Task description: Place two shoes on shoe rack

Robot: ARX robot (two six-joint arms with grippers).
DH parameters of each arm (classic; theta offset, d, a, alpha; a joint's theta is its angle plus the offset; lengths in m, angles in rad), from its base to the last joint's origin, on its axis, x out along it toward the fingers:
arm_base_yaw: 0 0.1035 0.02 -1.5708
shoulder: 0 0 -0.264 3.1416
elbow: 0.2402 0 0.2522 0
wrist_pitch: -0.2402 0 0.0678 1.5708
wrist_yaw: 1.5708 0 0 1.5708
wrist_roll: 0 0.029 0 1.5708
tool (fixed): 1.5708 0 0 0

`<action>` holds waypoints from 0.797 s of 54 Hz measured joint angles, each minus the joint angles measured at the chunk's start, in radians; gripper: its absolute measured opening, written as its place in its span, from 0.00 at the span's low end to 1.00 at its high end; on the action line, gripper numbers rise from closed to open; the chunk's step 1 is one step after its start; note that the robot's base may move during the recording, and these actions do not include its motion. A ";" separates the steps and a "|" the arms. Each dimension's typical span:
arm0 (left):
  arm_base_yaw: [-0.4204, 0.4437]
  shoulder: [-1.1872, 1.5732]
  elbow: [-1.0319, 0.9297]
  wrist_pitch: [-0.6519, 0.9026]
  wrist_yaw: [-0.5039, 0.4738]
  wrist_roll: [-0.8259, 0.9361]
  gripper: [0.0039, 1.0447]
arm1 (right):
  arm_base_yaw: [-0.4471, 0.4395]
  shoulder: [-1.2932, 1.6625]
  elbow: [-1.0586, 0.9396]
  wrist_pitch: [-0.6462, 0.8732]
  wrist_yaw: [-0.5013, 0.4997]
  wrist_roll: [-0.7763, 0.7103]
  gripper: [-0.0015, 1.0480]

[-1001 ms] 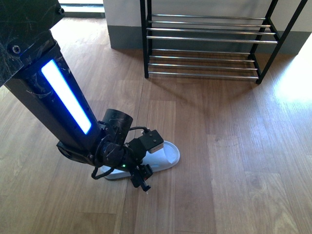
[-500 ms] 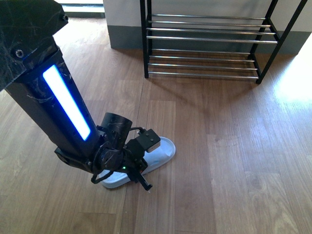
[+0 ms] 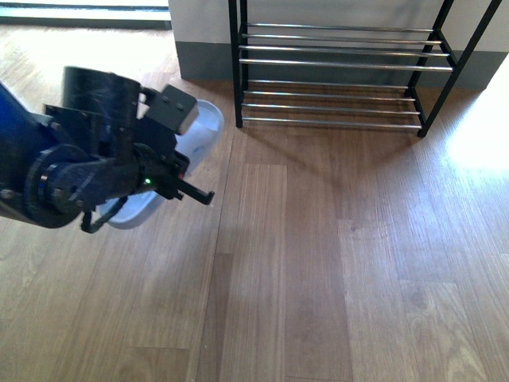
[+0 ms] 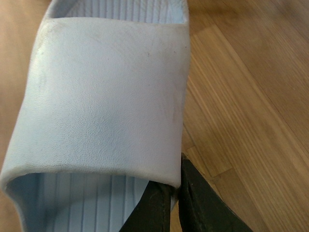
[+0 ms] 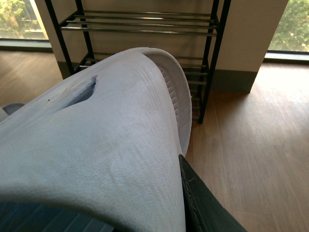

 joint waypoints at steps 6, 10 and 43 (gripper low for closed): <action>0.020 -0.170 -0.151 0.024 -0.079 -0.038 0.01 | 0.000 0.000 0.000 0.000 0.000 0.000 0.02; 0.028 -0.246 -0.217 0.033 -0.113 -0.044 0.01 | 0.000 0.000 0.000 0.000 0.000 0.000 0.02; -0.056 -1.233 -0.732 -0.235 -0.458 -0.156 0.01 | 0.000 0.000 0.000 0.000 0.000 0.000 0.02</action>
